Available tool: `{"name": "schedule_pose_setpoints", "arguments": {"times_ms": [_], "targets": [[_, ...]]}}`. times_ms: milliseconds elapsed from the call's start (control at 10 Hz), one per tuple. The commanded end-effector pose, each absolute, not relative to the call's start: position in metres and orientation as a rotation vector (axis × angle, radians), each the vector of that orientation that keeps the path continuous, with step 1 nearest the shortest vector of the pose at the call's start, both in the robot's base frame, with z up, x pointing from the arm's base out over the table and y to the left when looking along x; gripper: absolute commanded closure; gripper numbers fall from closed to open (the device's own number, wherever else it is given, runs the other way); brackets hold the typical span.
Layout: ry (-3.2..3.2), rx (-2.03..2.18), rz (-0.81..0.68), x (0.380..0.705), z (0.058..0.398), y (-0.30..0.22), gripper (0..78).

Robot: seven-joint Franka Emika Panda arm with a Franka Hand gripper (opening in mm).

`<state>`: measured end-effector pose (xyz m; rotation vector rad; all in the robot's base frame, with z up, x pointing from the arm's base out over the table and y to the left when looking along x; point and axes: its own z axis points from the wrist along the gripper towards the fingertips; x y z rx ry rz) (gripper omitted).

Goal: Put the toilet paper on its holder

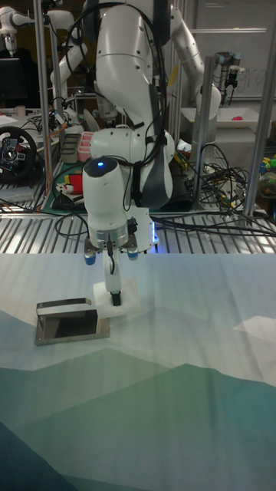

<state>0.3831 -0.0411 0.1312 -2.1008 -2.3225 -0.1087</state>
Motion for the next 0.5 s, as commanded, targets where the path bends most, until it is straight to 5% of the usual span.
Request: {"name": "schedule_pose_setpoints", "arguments": {"times_ms": [100,500], "targets": [[-2.329,-2.093,-0.111,0.3939,0.1349,-0.0377,76.2],[-2.363,-2.074,-0.093,0.4016,0.1333,-0.0438,76.2]]}}
